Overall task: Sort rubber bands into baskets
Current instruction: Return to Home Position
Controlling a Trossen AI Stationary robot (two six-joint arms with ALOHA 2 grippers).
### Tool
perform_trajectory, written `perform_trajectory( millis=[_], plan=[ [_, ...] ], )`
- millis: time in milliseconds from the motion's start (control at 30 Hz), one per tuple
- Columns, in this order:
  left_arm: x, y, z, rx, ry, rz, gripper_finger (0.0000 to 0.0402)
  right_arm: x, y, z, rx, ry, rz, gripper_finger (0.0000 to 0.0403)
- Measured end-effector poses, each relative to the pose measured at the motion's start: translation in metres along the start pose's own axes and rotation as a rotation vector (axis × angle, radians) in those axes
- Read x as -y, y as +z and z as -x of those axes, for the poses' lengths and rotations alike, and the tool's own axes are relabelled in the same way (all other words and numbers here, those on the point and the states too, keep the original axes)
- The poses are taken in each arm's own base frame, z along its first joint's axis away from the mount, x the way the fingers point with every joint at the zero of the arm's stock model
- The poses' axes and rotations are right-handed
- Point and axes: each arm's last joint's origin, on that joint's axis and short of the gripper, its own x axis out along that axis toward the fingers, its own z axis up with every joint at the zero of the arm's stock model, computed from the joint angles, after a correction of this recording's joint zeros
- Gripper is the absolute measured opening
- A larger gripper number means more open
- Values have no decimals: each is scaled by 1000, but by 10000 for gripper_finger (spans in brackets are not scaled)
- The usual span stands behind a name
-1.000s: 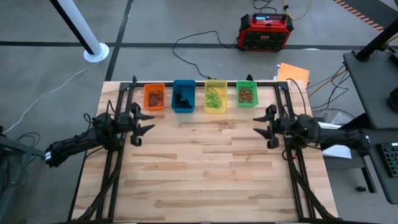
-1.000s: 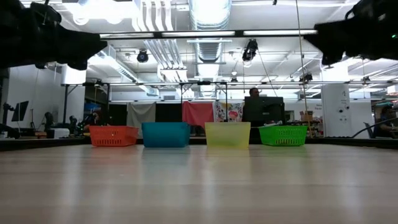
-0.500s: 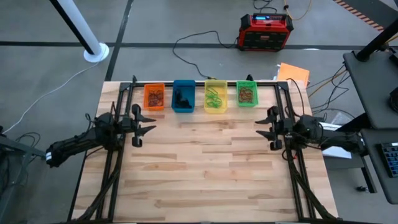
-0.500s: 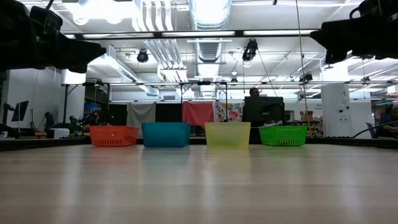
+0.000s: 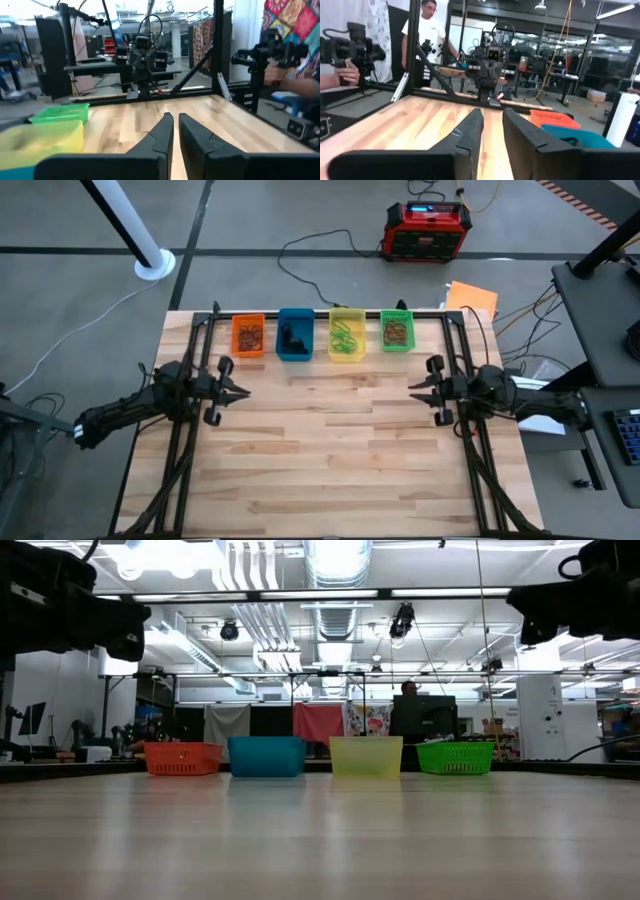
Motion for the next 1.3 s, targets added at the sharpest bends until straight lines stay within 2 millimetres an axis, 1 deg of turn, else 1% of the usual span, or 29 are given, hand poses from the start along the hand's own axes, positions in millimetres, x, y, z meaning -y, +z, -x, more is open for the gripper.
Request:
perform_trajectory(
  millis=[67,200,300,467,733,1000,1300],
  plan=[
    [0,0,0,-3,0,38,9,0,-2,0,-18,3,0,64],
    [0,0,-1,-13,0,43,8,0,2,0,19,-3,20,49],
    [-1,1,-1,-16,0,44,8,0,-1,-1,-6,0,-21,45],
    [-1,0,-1,-20,0,46,8,0,-3,-2,-29,1,-70,45],
    [-1,1,-1,-20,1,45,9,0,-3,-2,-33,1,-53,43],
    [-1,1,-1,-20,1,45,9,0,-3,-2,-34,0,-109,43],
    [-1,1,-1,-19,1,45,9,0,-3,-2,-34,0,-109,43]
  ],
)
